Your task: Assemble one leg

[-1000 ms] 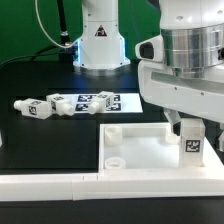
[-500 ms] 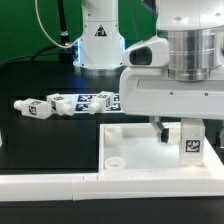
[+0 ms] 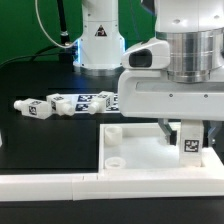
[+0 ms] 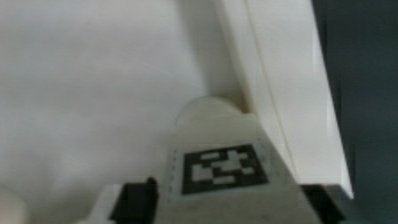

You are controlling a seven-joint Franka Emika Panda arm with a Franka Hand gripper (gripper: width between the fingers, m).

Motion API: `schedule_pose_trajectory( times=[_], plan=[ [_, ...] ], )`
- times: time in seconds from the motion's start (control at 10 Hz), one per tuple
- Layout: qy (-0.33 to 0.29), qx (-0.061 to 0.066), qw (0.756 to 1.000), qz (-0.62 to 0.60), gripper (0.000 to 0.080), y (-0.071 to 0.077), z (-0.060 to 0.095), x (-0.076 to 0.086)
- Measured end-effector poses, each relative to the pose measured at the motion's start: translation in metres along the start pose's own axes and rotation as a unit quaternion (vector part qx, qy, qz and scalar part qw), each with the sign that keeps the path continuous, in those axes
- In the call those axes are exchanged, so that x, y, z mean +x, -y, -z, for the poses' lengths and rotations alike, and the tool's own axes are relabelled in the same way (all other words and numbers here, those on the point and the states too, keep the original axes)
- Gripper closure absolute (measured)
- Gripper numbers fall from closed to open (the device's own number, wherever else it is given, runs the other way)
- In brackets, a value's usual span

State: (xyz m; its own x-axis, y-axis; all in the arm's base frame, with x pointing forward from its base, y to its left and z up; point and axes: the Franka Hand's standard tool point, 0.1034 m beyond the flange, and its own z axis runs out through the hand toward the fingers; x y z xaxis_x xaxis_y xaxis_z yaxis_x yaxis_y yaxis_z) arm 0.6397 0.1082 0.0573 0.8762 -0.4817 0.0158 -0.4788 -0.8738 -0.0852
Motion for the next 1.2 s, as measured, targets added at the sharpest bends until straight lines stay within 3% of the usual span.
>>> schedule_pose_trajectory(
  times=[0.2,0.4,0.6,0.7,0.9,1.0,1.1,1.2],
  plan=[
    [0.000,0.000,0.997,-0.080,0.0535,0.0003,-0.0002,-0.0003],
    [0.006,0.000,0.977,-0.215,0.0535,-0.0012,0.0000,0.0001],
    [0.031,0.008,0.920,-0.391,0.0535,-0.0002,-0.0006,0.0012],
    [0.038,0.021,0.853,-0.520,0.0535,0.0035,-0.0020,0.0000],
    [0.035,0.019,0.801,-0.597,0.0535,0.0032,-0.0017,0.0001],
    [0.035,0.019,0.797,-0.603,0.0535,0.0030,-0.0019,0.0002],
    [0.035,0.019,0.804,-0.593,0.0472,0.0029,-0.0021,0.0001],
    [0.034,0.020,0.819,-0.572,0.0308,0.0029,-0.0021,0.0000]
  ],
)
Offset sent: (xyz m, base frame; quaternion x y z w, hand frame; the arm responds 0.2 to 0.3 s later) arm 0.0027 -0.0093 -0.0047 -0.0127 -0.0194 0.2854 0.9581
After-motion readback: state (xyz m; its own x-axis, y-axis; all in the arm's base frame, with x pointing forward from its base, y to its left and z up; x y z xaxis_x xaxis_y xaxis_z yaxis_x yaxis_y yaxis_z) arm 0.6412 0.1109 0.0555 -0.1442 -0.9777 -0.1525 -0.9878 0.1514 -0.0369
